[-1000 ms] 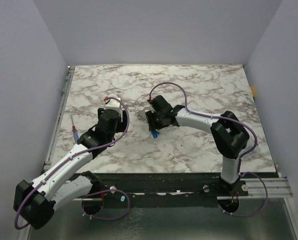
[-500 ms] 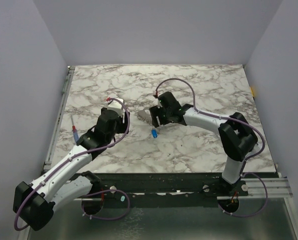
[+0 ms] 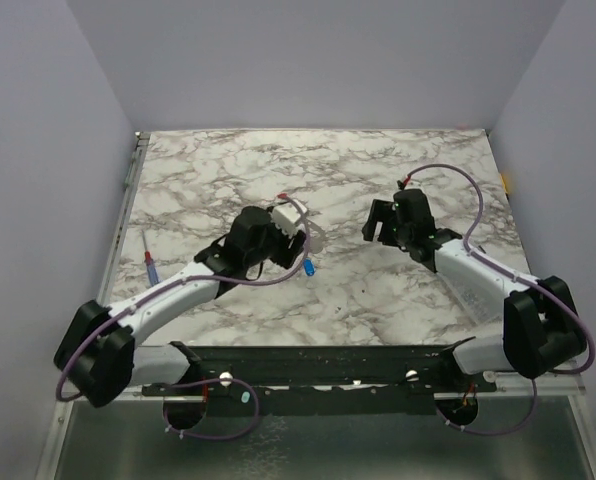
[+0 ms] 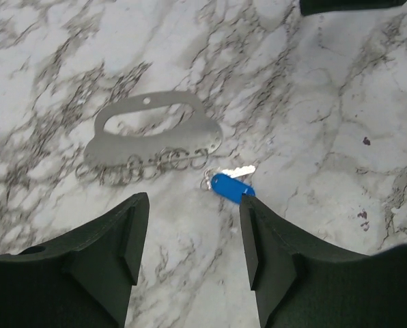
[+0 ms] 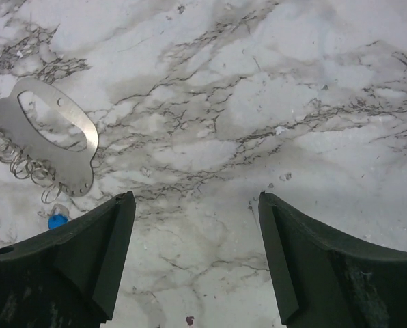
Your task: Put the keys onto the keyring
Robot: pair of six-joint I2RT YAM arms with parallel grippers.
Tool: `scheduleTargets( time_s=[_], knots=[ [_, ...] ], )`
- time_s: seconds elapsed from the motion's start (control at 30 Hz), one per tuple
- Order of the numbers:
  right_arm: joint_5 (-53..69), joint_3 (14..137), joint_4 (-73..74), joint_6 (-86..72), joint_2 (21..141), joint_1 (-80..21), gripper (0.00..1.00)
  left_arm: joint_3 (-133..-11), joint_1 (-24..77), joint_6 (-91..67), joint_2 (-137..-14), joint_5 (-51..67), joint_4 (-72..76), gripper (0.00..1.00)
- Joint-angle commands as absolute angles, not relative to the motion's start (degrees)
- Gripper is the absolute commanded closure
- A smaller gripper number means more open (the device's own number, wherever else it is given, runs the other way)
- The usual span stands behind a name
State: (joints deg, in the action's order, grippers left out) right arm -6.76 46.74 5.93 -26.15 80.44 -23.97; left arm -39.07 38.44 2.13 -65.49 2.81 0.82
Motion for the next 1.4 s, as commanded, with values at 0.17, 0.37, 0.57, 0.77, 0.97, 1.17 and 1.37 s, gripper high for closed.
scheduleTargets(
  time_s=[0.17,0.37,0.57,0.77,0.97,1.17,1.37],
  knots=[
    [-1.68,42.00,4.14,-26.46,73.15,-23.90,0.17,-62.31,41.65,14.20,-92.90,15.99,-7.32,0.45],
    [-1.19,41.71,5.62,-26.61,70.86,-23.59,0.15,-71.33,42.74,14.76,-102.02,10.46,-16.87,0.46],
    [-1.61,41.72,6.21,-26.98,70.67,-23.64,0.01,-71.93,44.80,14.85,-106.43,2.12,-17.58,0.51],
    [-0.44,41.52,6.12,-26.68,70.70,-23.62,0.01,-72.83,44.84,14.63,-108.76,-3.15,-18.24,0.54],
    [1.92,41.66,5.80,-26.53,71.49,-23.57,0.01,-73.39,44.81,15.20,-109.58,-6.62,-18.71,0.59],
    [2.51,41.90,5.72,-26.37,72.24,-23.64,0.01,-73.26,44.83,15.63,-108.58,-6.75,-18.96,0.59],
    [3.06,42.01,5.63,-26.39,72.98,-23.63,0.01,-73.91,44.89,17.26,-109.60,-7.61,-21.67,0.60]
  ],
)
